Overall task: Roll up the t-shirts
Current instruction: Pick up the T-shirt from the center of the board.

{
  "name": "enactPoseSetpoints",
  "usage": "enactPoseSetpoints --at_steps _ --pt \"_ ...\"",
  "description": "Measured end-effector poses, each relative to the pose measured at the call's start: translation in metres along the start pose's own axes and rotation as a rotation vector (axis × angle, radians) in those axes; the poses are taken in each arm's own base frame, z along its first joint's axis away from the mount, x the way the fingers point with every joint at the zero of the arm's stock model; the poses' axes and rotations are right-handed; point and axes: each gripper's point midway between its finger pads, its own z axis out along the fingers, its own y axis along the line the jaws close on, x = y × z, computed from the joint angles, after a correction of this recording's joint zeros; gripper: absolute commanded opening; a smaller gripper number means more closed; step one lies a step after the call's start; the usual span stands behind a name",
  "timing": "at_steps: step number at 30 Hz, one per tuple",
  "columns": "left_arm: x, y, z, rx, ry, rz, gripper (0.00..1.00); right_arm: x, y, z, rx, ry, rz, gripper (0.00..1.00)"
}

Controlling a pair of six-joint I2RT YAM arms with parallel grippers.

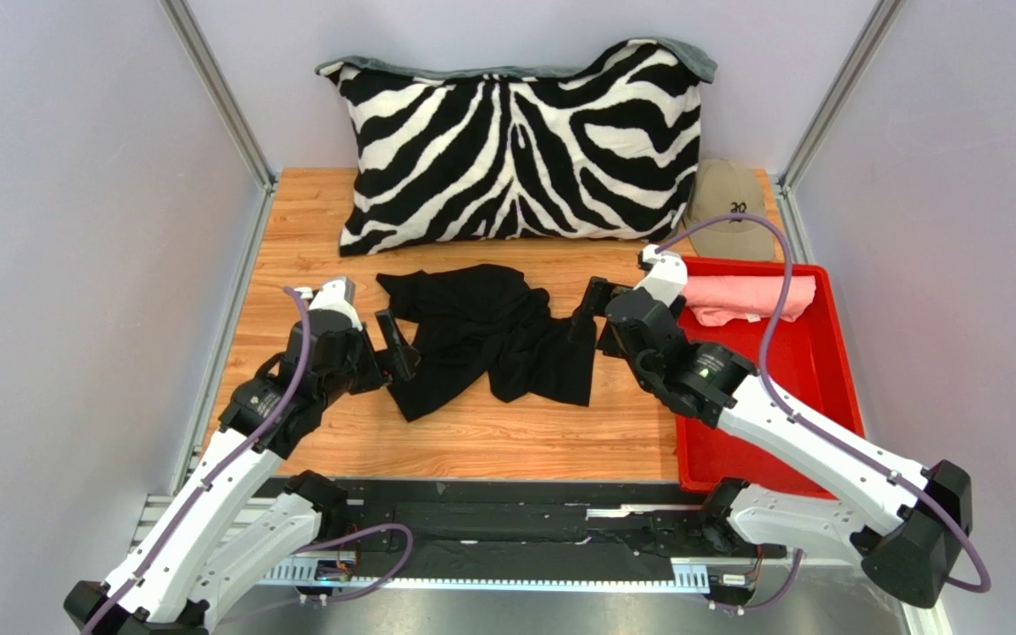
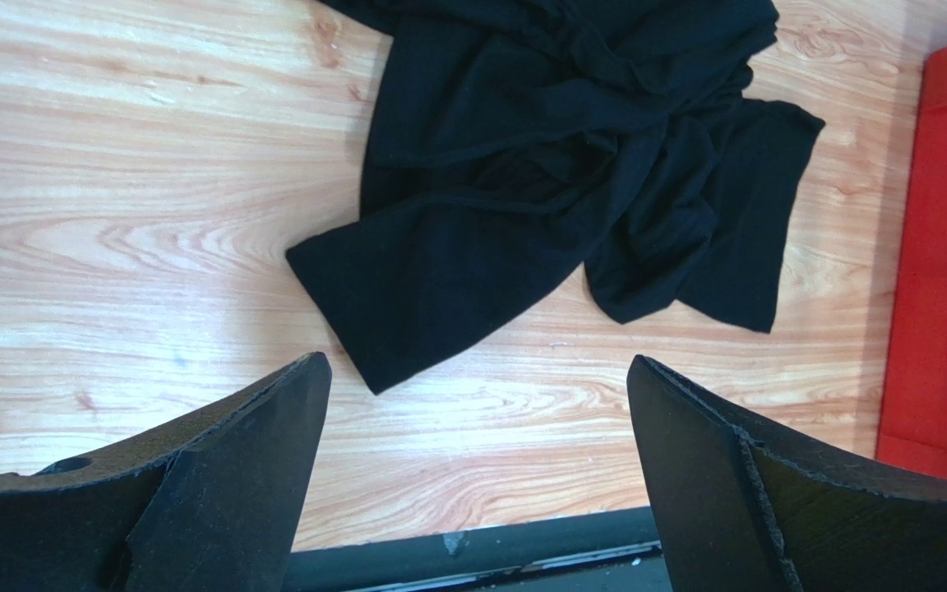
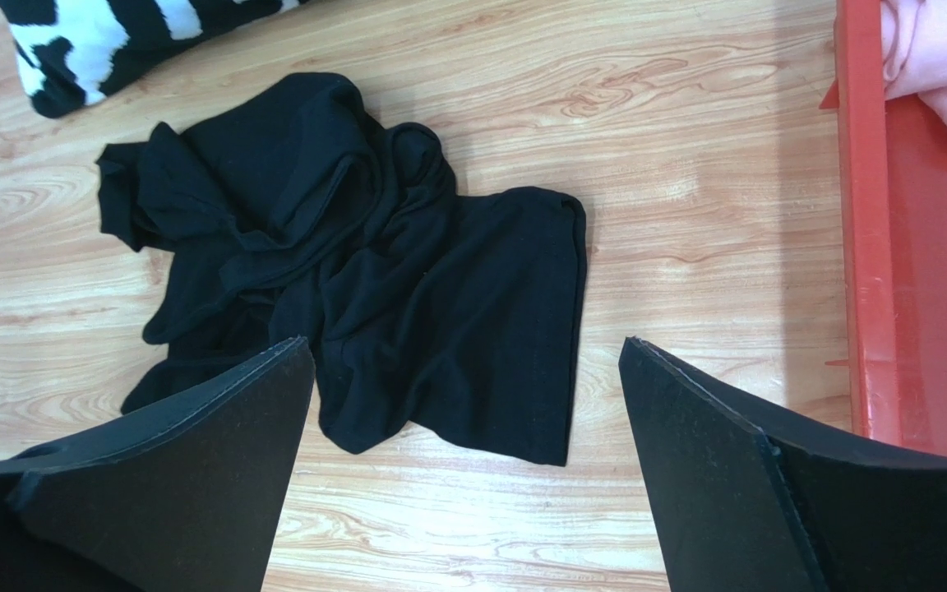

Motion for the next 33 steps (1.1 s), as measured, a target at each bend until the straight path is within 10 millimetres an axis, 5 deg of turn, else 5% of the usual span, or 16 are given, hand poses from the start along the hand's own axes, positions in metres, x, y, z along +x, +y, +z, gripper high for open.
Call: enactPoseSetpoints --at_steps 12,22,33 --pt "0.067 0.012 0.031 0.016 0.149 -0.134 0.93 0.029 0.000 0.021 0.035 0.080 -0.046 0.94" --pt "0.104 0.027 0.056 -0.009 0.181 -0.247 0.88 0.093 -0.037 0.032 0.096 0.220 -0.004 0.87" --pt "0.115 0.057 0.082 -0.209 0.176 -0.325 0.79 0.134 -0.035 0.054 0.109 0.319 0.021 0.80"
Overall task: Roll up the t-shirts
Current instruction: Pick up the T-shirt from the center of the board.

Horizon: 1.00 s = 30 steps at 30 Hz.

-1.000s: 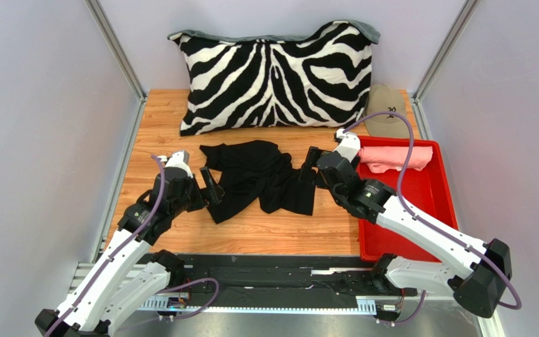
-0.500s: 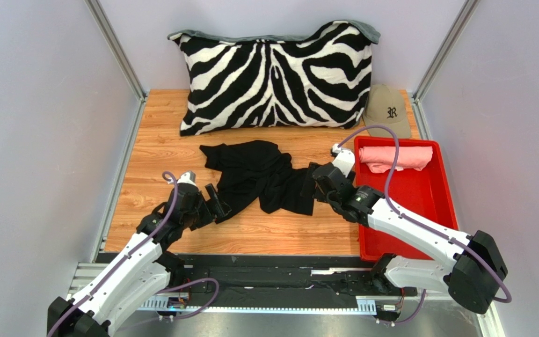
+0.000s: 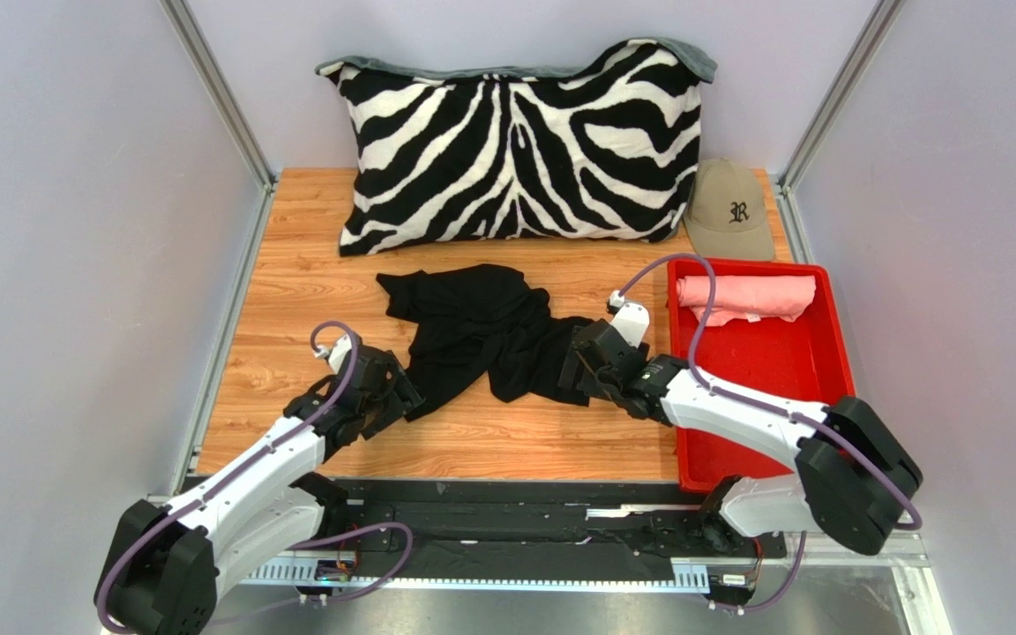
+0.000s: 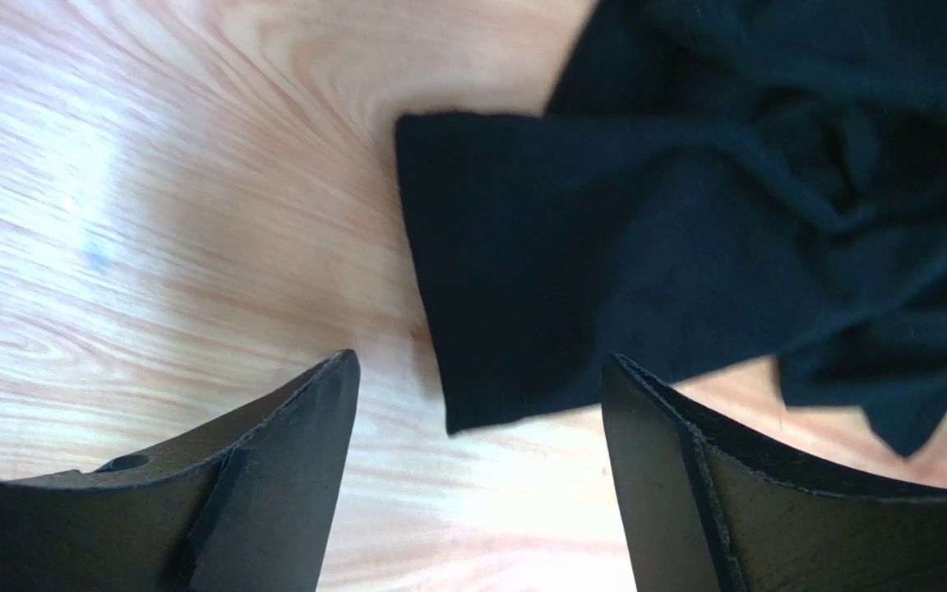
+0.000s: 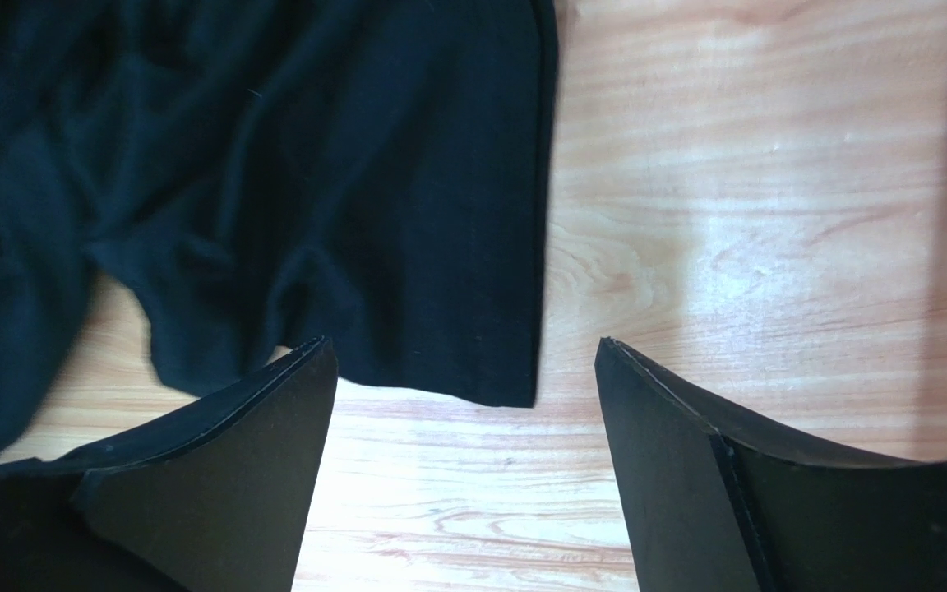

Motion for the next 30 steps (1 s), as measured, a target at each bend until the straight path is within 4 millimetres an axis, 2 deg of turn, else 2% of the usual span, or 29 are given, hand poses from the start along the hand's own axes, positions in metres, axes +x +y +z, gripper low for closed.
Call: enactPoseSetpoints --at_steps 2,5,7,10,11,12,13,14,15,16,20,22,25,28,30 --pt "-0.004 0.002 0.004 -0.019 -0.021 -0.005 0.78 0.009 -0.005 0.007 0.020 0.021 -0.005 0.79" --pt "-0.008 -0.001 0.009 -0.029 -0.036 -0.006 0.72 0.021 -0.011 0.019 0.052 0.051 -0.018 0.71" --pt "-0.010 -0.003 0.012 -0.028 -0.041 -0.005 0.66 0.027 -0.013 0.026 0.065 0.064 -0.021 0.69" --pt "-0.011 -0.006 0.016 -0.025 -0.043 -0.002 0.53 0.027 -0.009 0.033 0.056 0.061 -0.012 0.57" --pt "-0.011 -0.007 0.017 -0.022 -0.043 -0.002 0.49 0.026 -0.007 0.035 0.050 0.057 -0.008 0.41" --pt "-0.011 -0.007 0.018 -0.022 -0.043 0.002 0.36 0.025 -0.005 0.037 0.047 0.055 -0.006 0.30" --pt "-0.010 -0.007 0.019 -0.023 -0.040 0.004 0.28 0.025 -0.002 0.039 0.041 0.056 -0.002 0.19" --pt "-0.010 -0.008 0.020 -0.024 -0.037 0.006 0.21 0.025 -0.001 0.041 0.038 0.060 -0.005 0.02" --pt "-0.009 -0.008 0.021 -0.025 -0.032 0.008 0.06 0.025 0.000 0.044 0.040 0.063 0.002 0.00" --pt "-0.009 -0.008 0.022 -0.026 -0.029 0.012 0.00 0.024 0.002 0.045 0.035 0.070 0.006 0.00" --pt "-0.019 -0.020 0.017 -0.020 -0.037 0.030 0.00 0.015 -0.002 0.044 0.050 0.076 0.020 0.00" --pt "-0.035 -0.032 0.005 -0.007 -0.076 0.036 0.00 -0.006 -0.004 0.036 0.058 0.056 0.042 0.00" --pt "-0.077 -0.060 -0.031 0.052 -0.206 0.038 0.00 -0.060 0.001 0.010 0.016 -0.042 0.103 0.00" --pt "-0.126 -0.089 -0.084 0.131 -0.370 0.029 0.00 -0.124 0.010 -0.030 -0.053 -0.180 0.159 0.00" --pt "-0.150 -0.100 -0.115 0.161 -0.454 0.027 0.00 -0.170 0.018 -0.064 -0.103 -0.285 0.188 0.00"
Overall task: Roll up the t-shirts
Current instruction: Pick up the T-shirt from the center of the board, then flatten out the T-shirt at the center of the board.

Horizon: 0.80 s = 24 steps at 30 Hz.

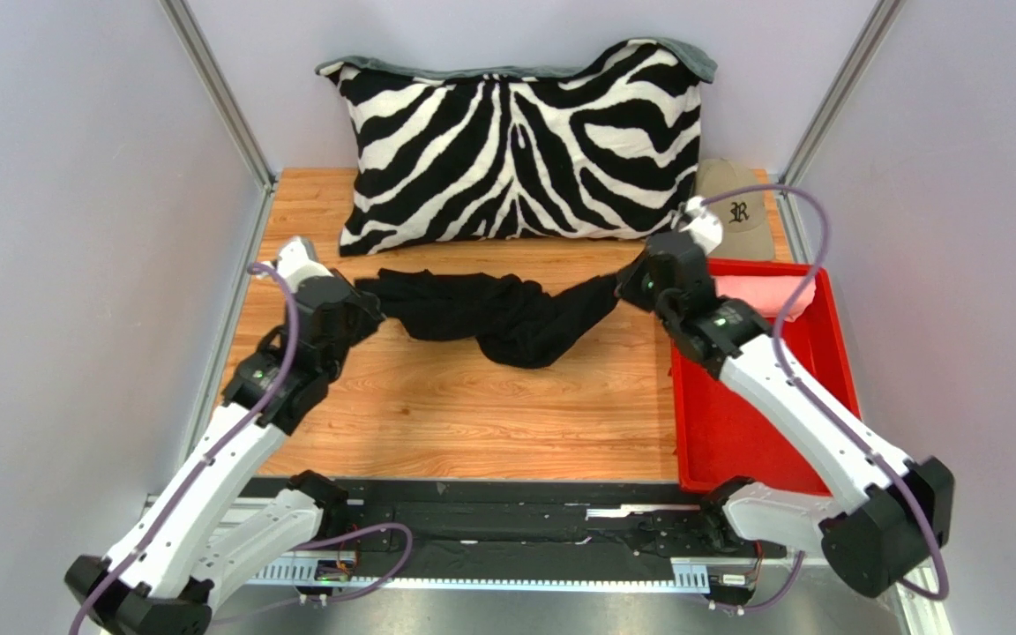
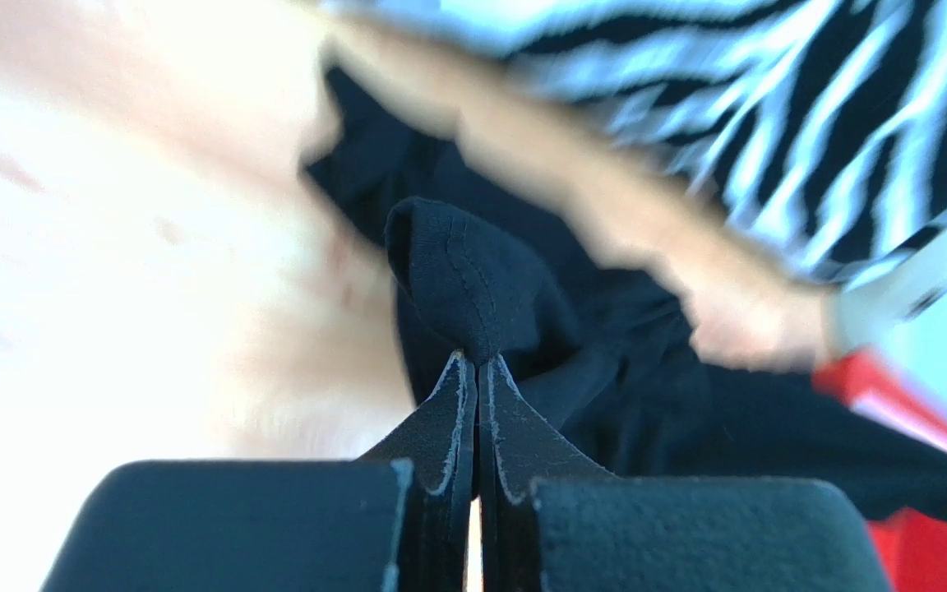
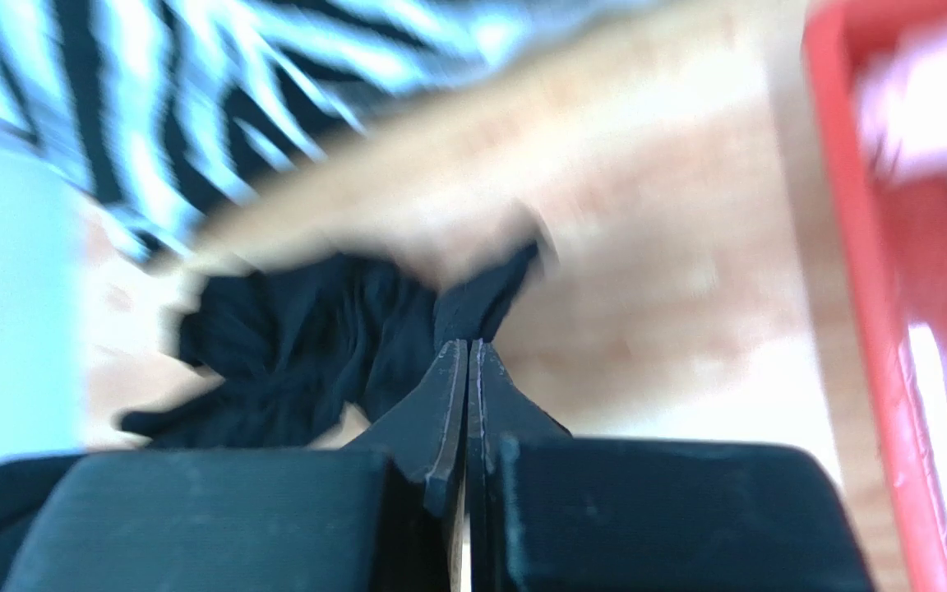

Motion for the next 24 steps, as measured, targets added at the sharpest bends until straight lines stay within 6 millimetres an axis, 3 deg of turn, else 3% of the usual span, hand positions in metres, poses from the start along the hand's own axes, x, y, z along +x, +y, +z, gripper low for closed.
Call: enactPoseSetpoints --at_steps 2,5,12,18,24 --pt "-0.037 -0.013 -0.018 0.025 -0.093 -0.001 0.00 -0.036 0.013 -0.016 -0.034 -0.072 0.014 0.00" --pt "-0.074 -0.021 -0.040 0.045 -0.189 0.004 0.00 -0.084 0.033 -0.040 -0.079 -0.166 0.024 0.00" --pt "-0.124 -0.027 -0.080 0.069 -0.318 0.029 0.00 -0.154 0.056 -0.068 -0.117 -0.291 0.019 0.00" --pt "-0.159 -0.026 -0.116 0.087 -0.424 0.027 0.00 -0.187 0.073 -0.084 -0.148 -0.364 -0.014 0.00" --pt "-0.185 -0.020 -0.160 0.143 -0.518 0.015 0.00 -0.226 0.082 -0.120 -0.163 -0.479 -0.044 0.00"
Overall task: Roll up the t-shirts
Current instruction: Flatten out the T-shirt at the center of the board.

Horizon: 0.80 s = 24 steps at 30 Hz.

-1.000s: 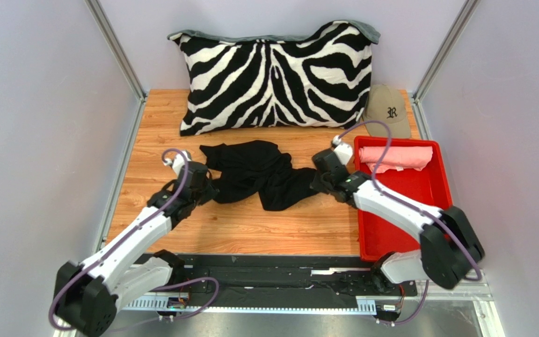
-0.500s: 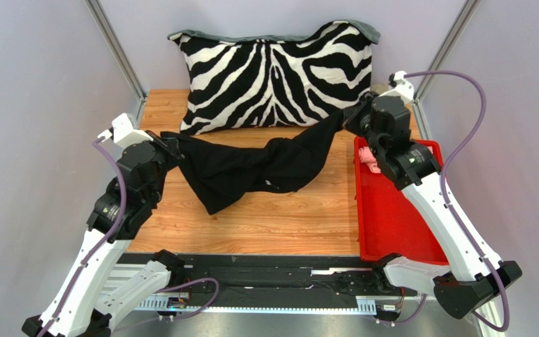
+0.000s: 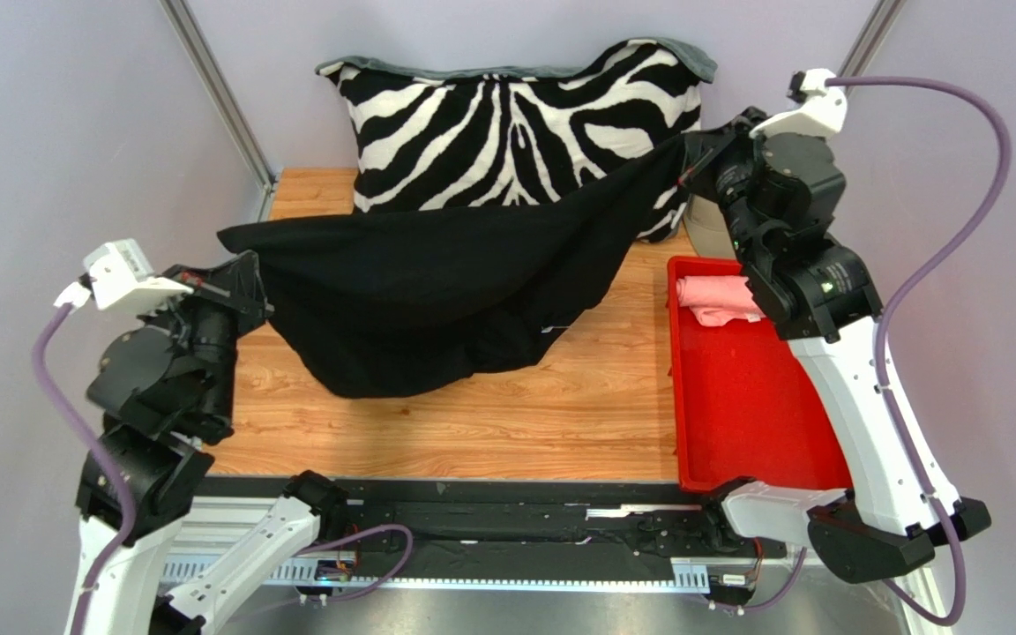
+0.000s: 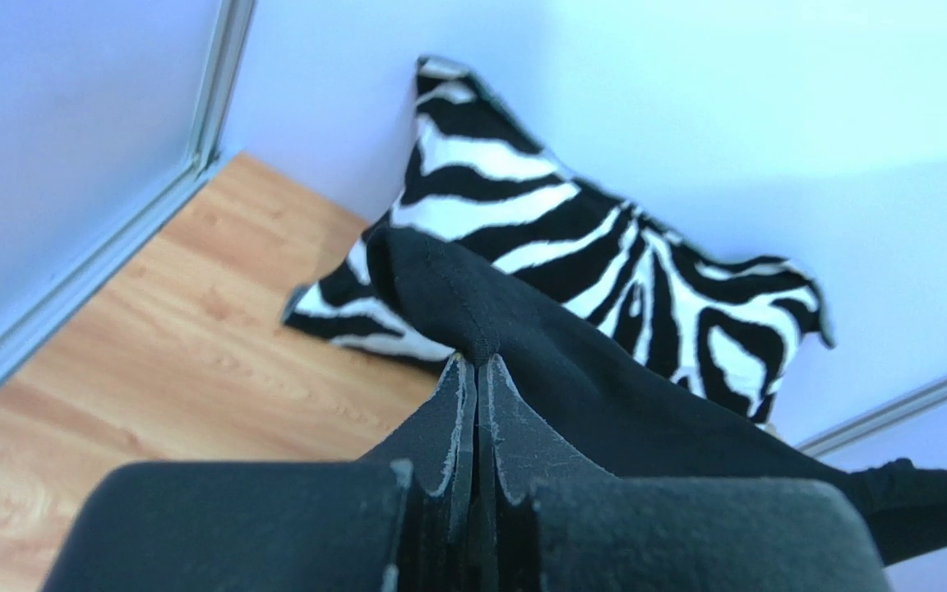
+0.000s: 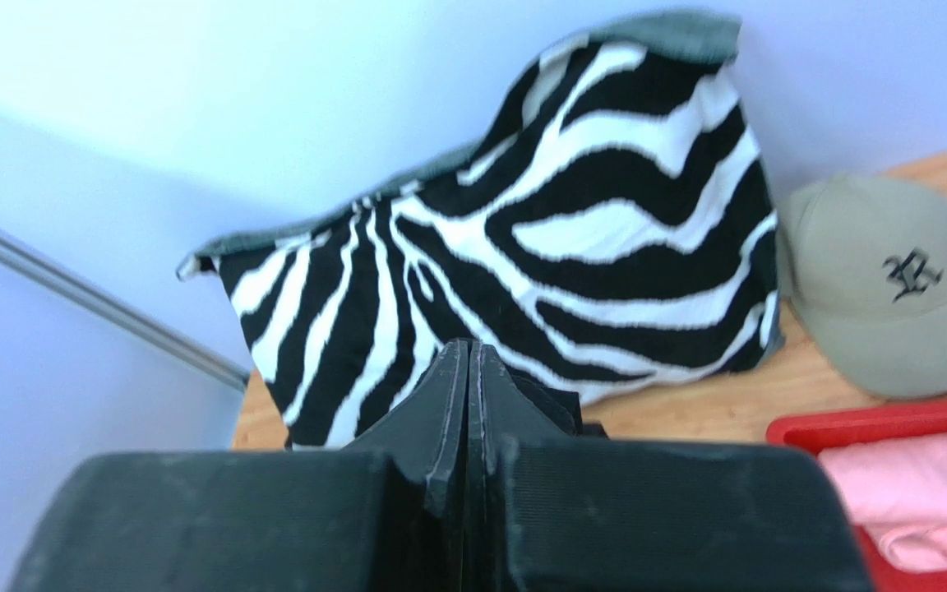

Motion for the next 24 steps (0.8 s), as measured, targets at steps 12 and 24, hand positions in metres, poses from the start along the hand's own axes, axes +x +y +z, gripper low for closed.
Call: enactPoseSetpoints --at_steps 12,24 --pt "-0.013 -0.068 -0.012 0.337 0.062 0.093 0.00 -0.089 0.002 -0.019 -0.009 -0.238 0.010 0.00" --pt "-0.072 -0.024 -0.067 0.311 -0.151 0.021 0.00 -0.142 0.021 -0.100 -0.189 -0.346 -0.012 0.00"
